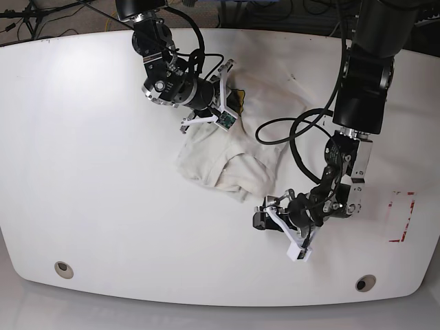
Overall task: Fold the T-shirt properly
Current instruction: 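Pull the left gripper's fabric outward away from the right gripper, then grasp the bundle near the yellow graphic with the left gripper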
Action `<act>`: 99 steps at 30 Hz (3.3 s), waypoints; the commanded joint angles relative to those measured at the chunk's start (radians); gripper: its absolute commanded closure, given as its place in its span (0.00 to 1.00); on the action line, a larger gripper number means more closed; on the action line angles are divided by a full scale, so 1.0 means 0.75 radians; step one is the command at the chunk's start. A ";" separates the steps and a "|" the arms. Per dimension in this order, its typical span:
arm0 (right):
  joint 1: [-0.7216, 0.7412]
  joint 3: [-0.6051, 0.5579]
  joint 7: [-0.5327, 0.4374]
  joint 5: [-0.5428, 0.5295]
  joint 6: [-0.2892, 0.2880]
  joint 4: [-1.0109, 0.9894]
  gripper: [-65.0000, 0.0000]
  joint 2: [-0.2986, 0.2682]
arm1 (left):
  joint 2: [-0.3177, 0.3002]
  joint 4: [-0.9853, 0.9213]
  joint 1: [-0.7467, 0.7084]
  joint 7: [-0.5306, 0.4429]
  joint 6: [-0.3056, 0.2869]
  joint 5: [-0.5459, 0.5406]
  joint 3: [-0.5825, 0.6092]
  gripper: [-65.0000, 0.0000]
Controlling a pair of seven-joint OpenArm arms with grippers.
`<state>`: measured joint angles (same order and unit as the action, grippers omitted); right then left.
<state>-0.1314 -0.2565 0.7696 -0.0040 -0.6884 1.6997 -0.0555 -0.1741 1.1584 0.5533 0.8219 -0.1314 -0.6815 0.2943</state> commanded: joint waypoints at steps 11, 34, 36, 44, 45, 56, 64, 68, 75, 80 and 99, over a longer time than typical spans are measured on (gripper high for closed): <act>0.004 -0.003 0.035 0.017 -0.013 0.006 0.89 -0.003 | -0.090 0.116 -0.055 -0.029 -0.006 -0.130 -0.005 0.43; 0.068 0.020 0.082 0.021 -0.013 0.270 0.89 -0.003 | -0.086 0.439 -0.131 0.120 -0.110 -0.324 -0.003 0.43; 0.099 0.073 0.127 0.019 -0.013 0.288 0.89 -0.007 | -0.100 0.484 -0.174 0.120 -0.110 -0.332 -0.003 0.43; 0.223 0.220 0.157 0.017 -0.013 0.294 0.89 -0.027 | -0.203 0.648 -0.385 0.120 -0.110 -0.326 -0.005 0.43; 0.236 0.224 0.157 0.017 -0.013 0.282 0.89 -0.033 | -0.213 0.660 -0.405 0.120 -0.110 -0.326 -0.005 0.44; 0.319 0.237 0.153 0.017 -0.013 0.122 0.89 -0.042 | -0.295 0.836 -0.673 0.120 -0.110 -0.293 -0.048 0.44; 0.354 0.237 0.028 0.017 -0.013 -0.043 0.89 -0.052 | -0.241 0.860 -0.724 0.120 -0.110 -0.205 -0.003 0.44; 0.383 0.237 -0.033 0.017 -0.013 -0.150 0.89 -0.072 | -0.233 0.858 -0.763 0.120 -0.110 -0.136 0.030 0.44; 0.436 0.235 -0.199 0.019 -0.013 -0.410 0.89 -0.087 | -0.209 0.858 -0.812 0.120 -0.110 -0.029 0.061 0.44; 0.479 0.231 -0.321 0.019 -0.013 -0.612 0.89 -0.103 | -0.205 0.809 -0.853 0.120 -0.110 0.030 0.065 0.44; 0.563 0.179 -0.352 0.019 -0.013 -0.702 0.89 -0.068 | -0.205 0.883 -0.905 0.122 -0.110 -0.038 -0.021 0.44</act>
<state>0.2665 -0.1242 0.4664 -0.0051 -0.6994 1.1584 -0.0994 -0.3241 1.7603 -0.1379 0.9306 -0.2092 -0.6689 0.2943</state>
